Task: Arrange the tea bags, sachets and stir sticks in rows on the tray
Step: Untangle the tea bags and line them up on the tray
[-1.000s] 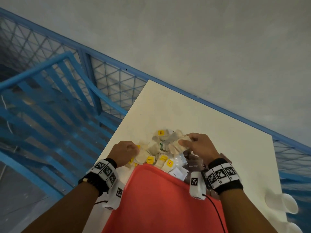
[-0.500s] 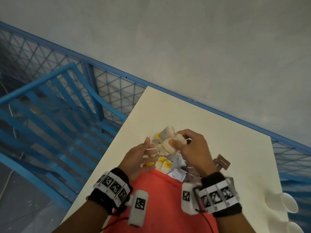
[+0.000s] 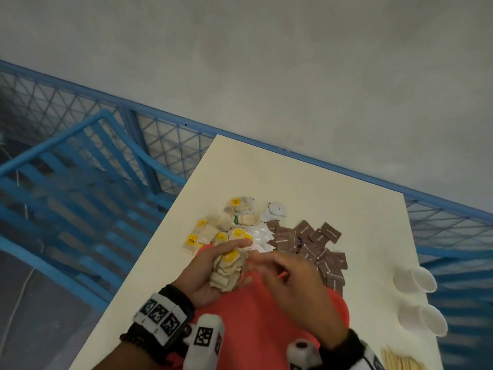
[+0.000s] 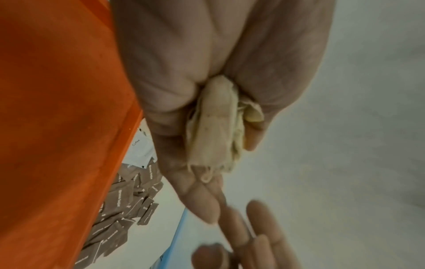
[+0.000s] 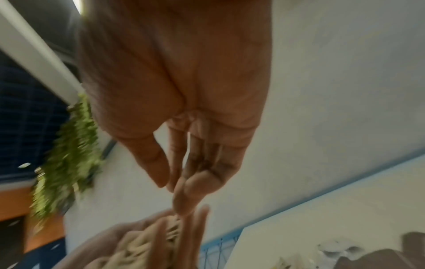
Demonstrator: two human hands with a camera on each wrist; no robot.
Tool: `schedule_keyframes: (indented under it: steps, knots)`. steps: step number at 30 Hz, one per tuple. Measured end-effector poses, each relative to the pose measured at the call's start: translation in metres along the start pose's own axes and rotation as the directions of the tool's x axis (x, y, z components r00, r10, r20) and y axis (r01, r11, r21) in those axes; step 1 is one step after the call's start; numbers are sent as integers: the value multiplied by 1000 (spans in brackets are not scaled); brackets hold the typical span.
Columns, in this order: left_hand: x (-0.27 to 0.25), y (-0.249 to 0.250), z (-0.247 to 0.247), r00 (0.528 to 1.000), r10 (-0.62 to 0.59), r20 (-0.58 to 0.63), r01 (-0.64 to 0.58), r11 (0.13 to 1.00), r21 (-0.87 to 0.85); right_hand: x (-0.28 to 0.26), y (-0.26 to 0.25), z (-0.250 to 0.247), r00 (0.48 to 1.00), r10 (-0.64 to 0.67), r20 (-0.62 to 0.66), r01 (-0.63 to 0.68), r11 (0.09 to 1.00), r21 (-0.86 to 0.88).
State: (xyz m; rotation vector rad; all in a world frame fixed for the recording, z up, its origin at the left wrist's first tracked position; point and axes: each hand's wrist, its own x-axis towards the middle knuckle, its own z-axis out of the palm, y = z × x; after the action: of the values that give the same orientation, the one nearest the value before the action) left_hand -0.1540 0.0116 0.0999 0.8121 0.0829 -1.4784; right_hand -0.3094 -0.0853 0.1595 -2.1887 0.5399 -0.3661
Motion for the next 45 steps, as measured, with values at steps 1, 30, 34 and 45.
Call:
schedule_keyframes:
  steps: [1, 30, 34, 45]
  knots:
    - [-4, -3, 3, 1000, -11, 17, 10, 1000, 18, -5, 3, -7, 995, 45, -87, -44, 999, 21]
    - [-36, -48, 23, 983, 182, 9, -167, 876, 454, -45, -5, -48, 960, 245, -137, -190, 926, 328]
    - [-49, -36, 26, 918, 380, 113, -362, 688, 629, -41, -5, -38, 971, 201, -127, -178, 970, 167]
    - [-83, -13, 13, 863, 485, 143, -453, 615, 645, -28, -24, 8, 990, 131, -45, -119, 971, 209]
